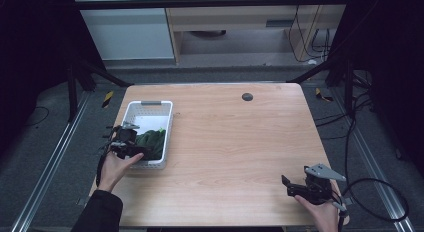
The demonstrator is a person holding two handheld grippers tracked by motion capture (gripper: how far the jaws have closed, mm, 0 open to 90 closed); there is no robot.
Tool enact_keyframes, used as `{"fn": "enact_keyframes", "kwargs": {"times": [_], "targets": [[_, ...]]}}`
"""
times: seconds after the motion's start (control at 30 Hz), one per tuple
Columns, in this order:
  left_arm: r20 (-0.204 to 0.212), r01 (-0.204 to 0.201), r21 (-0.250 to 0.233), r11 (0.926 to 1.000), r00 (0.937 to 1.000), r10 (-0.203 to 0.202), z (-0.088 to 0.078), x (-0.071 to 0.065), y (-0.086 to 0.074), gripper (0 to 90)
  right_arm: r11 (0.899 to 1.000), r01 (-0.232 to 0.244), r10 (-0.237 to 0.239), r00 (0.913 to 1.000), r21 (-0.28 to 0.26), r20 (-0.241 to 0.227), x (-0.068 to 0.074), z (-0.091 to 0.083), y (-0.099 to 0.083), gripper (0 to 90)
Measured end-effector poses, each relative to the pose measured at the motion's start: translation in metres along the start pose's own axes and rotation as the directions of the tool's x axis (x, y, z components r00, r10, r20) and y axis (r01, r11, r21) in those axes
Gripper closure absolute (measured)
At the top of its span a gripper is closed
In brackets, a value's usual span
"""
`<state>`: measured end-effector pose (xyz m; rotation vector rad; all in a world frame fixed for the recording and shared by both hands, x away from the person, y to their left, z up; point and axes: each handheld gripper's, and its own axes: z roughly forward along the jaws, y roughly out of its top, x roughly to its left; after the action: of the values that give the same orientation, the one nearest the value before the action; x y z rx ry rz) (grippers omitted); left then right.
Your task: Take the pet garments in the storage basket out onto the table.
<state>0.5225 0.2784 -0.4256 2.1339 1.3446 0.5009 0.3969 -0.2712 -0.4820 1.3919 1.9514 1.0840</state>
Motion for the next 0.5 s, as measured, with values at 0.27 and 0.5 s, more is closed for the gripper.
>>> {"fn": "enact_keyframes", "kwargs": {"times": [0.27,0.5], "targets": [[0.004,-0.010,0.039,0.9992,0.9999,0.010,0.007,0.000,0.000,27.6,1.000,0.005,-0.005,1.0000,0.010,-0.005,0.001,0.002,0.000,10.5],[0.008,-0.006,0.060,0.9982,1.0000,0.006,0.010,-0.004,0.001,43.2,1.000,0.007,-0.007,0.9999,0.022,-0.008,0.000,0.003,0.000,10.5]]}}
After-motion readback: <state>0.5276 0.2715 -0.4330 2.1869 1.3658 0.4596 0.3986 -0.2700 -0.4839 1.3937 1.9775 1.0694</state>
